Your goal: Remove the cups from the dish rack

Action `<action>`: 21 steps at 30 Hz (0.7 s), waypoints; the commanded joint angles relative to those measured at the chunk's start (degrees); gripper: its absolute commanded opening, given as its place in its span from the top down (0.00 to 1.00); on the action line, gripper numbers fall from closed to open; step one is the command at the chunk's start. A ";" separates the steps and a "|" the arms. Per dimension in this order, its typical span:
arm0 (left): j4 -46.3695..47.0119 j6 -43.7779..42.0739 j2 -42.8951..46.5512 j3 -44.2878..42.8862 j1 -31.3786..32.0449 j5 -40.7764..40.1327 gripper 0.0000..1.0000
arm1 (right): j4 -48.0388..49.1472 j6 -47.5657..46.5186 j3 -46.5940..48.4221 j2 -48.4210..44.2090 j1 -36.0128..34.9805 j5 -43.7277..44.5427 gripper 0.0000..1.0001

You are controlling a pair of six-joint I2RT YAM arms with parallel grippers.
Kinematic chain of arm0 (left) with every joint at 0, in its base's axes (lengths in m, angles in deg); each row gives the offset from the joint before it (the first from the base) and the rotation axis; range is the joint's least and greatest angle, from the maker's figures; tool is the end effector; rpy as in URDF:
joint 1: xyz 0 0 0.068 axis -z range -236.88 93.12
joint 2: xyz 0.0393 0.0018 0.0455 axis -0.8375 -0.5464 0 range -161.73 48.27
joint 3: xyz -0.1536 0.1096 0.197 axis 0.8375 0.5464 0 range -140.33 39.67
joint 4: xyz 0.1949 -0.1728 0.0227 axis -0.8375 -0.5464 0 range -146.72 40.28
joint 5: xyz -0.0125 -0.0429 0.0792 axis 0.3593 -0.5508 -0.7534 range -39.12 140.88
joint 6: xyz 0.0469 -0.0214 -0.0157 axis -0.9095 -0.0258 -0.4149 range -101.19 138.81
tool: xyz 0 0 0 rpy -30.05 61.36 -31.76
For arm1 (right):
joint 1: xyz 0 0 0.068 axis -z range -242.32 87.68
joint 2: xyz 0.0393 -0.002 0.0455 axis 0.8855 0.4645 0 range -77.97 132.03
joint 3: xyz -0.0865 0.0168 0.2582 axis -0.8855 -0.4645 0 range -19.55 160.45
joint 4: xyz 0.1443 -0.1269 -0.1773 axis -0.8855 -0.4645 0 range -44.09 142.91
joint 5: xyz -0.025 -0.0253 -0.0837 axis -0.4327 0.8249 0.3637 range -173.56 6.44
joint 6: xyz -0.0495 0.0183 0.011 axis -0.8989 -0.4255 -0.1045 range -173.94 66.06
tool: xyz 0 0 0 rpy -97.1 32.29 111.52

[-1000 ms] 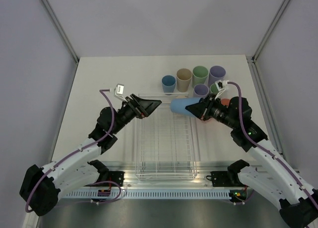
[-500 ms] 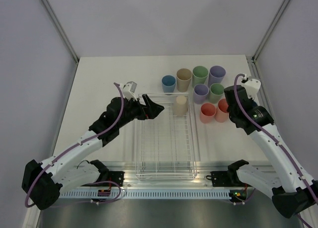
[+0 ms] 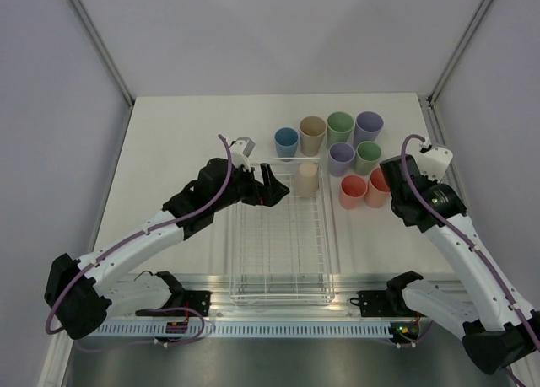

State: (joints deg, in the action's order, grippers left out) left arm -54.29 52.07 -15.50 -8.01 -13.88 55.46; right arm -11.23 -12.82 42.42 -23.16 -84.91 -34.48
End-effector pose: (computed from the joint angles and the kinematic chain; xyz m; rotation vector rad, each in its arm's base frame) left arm 0.1866 -0.1779 0.3015 0.2309 2.0412 -0.9414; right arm 0.1548 0.0353 0.3377 0.6411 2.1005 -0.5035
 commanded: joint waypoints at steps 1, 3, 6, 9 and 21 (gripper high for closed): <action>-2.18 -4.34 -1.27 -4.43 0.41 -1.06 0.00 | 4.71 -3.67 -3.69 3.36 0.44 -12.22 0.99; -3.77 -5.65 -2.41 -5.75 0.50 -1.24 0.00 | 7.97 -4.65 -6.86 5.13 0.35 -19.15 0.99; -5.17 -6.88 -2.94 -6.90 0.50 -1.77 0.00 | 11.05 -5.88 -8.97 6.89 0.53 -22.70 0.99; -5.70 -7.33 -3.55 -7.51 0.50 -1.86 0.00 | 12.46 -7.02 -9.50 7.33 0.44 -24.82 0.99; -6.67 -8.73 -6.45 -9.45 0.50 -0.89 0.00 | 18.52 -10.27 -10.91 13.39 0.35 -32.38 0.99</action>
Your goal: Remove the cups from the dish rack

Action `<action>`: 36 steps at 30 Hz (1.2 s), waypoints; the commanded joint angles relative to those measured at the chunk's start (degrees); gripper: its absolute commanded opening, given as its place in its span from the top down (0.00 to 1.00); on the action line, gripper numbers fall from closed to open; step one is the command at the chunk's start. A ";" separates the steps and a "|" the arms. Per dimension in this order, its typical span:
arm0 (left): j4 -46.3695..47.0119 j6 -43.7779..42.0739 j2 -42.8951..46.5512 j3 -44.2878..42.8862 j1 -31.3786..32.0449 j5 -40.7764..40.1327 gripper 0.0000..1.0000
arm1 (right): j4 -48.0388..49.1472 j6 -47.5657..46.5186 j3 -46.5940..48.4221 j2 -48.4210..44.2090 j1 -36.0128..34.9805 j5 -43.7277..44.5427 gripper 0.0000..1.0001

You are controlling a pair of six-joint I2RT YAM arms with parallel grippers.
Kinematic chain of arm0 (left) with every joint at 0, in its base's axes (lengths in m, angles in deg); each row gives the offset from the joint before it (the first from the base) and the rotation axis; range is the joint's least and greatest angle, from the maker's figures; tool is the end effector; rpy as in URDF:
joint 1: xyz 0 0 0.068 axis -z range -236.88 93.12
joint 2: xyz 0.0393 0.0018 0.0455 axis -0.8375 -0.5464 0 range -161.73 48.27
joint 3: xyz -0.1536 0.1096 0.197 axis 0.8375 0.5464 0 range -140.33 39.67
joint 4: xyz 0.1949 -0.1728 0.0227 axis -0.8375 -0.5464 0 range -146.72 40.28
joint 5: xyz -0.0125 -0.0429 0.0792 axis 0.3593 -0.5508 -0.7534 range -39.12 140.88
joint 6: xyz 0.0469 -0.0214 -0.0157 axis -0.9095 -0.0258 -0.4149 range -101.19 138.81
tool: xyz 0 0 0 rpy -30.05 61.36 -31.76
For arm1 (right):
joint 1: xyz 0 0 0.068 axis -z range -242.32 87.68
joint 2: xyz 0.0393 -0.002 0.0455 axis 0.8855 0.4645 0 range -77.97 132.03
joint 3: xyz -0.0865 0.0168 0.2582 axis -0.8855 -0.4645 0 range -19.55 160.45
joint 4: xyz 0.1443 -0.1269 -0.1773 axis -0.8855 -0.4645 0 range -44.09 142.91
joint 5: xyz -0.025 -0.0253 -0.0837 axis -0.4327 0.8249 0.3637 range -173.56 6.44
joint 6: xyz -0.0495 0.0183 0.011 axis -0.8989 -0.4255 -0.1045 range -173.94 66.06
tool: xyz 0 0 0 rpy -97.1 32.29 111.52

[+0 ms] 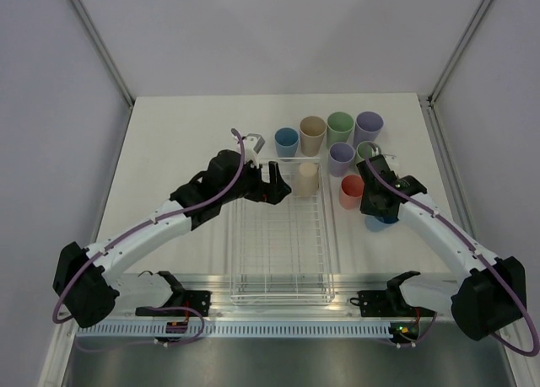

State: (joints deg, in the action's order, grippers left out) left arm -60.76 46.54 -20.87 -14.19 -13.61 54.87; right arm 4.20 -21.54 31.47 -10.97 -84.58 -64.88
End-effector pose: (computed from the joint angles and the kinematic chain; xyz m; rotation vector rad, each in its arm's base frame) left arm 0.1995 -0.1912 0.3050 0.3345 2.1100 -0.8306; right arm 0.2032 0.0709 0.2493 0.3257 2.5828 -0.1119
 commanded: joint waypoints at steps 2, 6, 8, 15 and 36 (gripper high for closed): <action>-1.16 -4.17 -3.09 -4.58 0.24 -0.30 0.00 | 3.88 -1.82 0.13 1.81 0.11 -2.76 0.99; -1.78 -5.57 -7.23 -7.21 0.59 -0.03 0.00 | 4.24 -2.17 0.65 2.52 0.11 -4.26 0.93; -1.61 -6.71 -8.46 -8.62 1.12 -2.22 0.00 | 4.32 -2.34 0.92 2.43 0.11 -4.70 0.89; -1.87 -9.88 -15.39 -14.59 2.61 -6.18 0.00 | 4.06 -3.22 1.62 1.47 0.11 -6.63 0.70; -3.89 -14.80 -33.32 -29.71 6.66 -18.83 0.00 | 2.12 -5.77 15.15 -14.44 0.03 -22.90 0.14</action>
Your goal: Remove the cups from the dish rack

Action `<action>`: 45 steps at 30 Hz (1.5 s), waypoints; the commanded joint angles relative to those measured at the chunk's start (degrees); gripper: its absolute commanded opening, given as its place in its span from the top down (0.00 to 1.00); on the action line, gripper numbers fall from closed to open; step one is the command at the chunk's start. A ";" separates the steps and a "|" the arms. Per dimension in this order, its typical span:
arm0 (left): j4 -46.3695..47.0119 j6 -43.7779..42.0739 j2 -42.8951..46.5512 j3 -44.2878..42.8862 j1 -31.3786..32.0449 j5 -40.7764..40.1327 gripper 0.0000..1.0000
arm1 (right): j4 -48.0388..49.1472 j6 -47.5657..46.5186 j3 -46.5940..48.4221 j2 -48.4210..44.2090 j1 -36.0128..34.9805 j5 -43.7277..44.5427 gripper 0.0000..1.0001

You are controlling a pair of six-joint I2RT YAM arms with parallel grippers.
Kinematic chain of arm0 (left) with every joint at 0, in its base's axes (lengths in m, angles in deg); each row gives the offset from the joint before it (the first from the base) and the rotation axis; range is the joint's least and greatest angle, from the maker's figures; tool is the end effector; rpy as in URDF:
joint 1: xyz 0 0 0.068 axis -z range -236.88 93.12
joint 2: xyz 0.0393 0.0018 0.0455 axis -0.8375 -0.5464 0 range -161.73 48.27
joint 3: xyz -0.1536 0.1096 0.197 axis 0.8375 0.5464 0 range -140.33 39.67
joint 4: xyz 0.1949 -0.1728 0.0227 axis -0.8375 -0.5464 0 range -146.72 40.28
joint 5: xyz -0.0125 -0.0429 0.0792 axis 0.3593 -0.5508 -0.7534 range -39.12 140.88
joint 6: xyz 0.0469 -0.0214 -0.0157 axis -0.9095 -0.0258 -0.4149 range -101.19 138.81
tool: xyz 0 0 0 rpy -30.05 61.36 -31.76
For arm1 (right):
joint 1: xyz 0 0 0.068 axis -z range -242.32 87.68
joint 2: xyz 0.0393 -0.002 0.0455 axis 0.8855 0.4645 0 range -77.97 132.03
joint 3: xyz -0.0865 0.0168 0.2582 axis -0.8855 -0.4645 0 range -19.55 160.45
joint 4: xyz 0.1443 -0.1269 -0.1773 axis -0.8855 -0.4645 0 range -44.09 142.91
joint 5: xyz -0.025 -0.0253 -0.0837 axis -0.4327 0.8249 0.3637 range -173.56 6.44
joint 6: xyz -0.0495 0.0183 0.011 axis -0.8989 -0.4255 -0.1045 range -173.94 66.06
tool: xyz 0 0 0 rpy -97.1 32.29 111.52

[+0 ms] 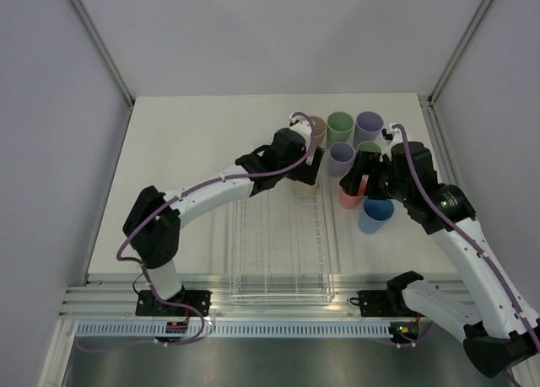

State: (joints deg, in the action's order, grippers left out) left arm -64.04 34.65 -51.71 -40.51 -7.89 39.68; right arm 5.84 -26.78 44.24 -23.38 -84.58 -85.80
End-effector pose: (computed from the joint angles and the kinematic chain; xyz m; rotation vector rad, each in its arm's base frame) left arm 0.2721 -0.3024 0.2859 0.5141 2.1256 -0.4400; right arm 0.1714 0.0717 0.3598 0.0757 2.2796 0.5069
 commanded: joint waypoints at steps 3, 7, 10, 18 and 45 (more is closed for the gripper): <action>-0.44 -2.91 -4.34 -4.45 1.11 -4.18 0.00 | 1.54 -0.53 2.22 -4.31 0.11 -0.75 0.11; 0.70 -2.57 -6.89 -4.98 1.37 -4.97 0.00 | 3.21 0.00 1.08 -5.54 0.11 -0.66 0.11; 2.72 -2.48 -8.03 -4.72 1.37 -4.97 0.00 | 3.82 0.09 0.20 -5.63 0.11 -0.75 0.11; 5.97 -1.95 -9.35 -3.14 1.63 -4.36 0.25 | 5.05 -0.09 -1.73 -6.77 0.11 -0.05 0.12; 47.07 30.46 36.52 42.72 -8.99 19.97 0.98 | 42.91 14.03 -23.61 -10.38 0.11 -26.13 0.07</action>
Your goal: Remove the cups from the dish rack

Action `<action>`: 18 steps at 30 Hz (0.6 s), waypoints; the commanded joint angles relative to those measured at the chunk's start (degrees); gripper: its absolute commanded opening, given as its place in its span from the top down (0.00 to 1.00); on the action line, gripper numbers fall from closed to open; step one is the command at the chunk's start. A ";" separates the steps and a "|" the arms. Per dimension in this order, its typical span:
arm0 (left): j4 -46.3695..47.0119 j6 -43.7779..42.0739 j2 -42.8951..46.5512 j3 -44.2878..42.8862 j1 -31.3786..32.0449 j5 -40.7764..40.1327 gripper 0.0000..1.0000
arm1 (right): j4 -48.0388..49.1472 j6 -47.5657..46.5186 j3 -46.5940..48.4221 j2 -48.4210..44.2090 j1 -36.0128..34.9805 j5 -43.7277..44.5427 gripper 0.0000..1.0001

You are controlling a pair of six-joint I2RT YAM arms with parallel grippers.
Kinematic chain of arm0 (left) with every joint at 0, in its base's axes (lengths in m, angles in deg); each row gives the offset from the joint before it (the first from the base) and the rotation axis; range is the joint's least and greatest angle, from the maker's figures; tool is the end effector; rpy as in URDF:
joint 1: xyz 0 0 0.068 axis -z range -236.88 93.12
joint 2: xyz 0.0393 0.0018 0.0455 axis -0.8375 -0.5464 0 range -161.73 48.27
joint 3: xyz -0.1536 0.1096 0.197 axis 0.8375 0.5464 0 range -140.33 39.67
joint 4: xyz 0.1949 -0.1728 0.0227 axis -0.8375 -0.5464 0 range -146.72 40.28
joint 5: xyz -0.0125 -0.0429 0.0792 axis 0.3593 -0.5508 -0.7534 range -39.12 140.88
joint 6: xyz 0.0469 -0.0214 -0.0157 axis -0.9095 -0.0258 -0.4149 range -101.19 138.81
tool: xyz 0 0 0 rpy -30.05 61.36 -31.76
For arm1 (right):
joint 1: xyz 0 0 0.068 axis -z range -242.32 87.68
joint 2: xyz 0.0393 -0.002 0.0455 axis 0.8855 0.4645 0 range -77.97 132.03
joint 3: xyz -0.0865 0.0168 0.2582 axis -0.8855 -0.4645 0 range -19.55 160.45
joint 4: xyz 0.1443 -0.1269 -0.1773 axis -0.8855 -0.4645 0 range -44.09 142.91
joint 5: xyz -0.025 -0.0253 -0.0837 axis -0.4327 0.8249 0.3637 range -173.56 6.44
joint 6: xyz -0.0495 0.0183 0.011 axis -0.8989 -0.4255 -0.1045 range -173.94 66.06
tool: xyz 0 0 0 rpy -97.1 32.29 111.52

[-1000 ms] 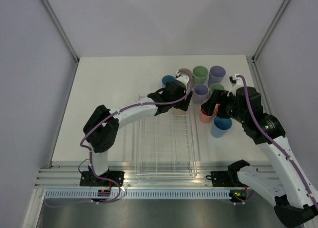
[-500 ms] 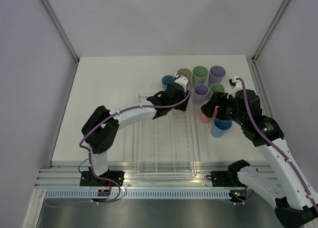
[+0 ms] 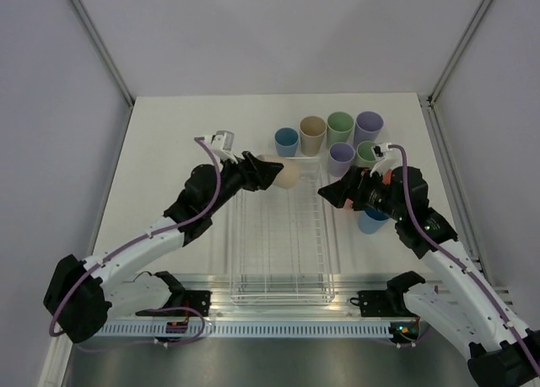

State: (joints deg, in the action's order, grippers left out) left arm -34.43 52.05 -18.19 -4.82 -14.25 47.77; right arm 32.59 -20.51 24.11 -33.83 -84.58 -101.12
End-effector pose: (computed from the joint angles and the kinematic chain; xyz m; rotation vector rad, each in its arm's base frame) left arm 0.2022 -0.1835 0.3068 0.1027 1.7755 -0.9342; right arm 0.1597 0.0770 0.3169 -0.0176 2.0341 0.9280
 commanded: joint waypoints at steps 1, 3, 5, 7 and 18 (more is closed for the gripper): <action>25.76 15.43 3.61 11.83 -4.64 13.73 0.98 | 19.32 9.88 -4.89 0.42 0.11 -12.65 0.08; 32.58 22.47 3.70 15.56 -6.33 17.60 0.98 | 29.05 13.66 -8.75 0.77 0.03 -16.26 0.08; 41.17 27.99 2.22 19.08 -7.74 19.97 0.98 | 37.83 19.02 -12.00 1.03 0.11 -17.67 0.09; 46.47 31.44 -1.47 20.92 -8.18 21.21 0.98 | 43.14 23.76 -13.77 1.99 0.11 -19.43 0.10; 70.05 46.13 -16.69 20.94 -8.18 23.15 0.98 | 45.80 23.70 -14.74 4.64 0.03 -20.05 0.13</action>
State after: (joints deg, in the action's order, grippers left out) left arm 18.45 92.11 -34.16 17.67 -22.20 69.19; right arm 75.11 3.34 8.35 -29.33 -84.58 -119.90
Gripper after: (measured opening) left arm 0.731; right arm 0.872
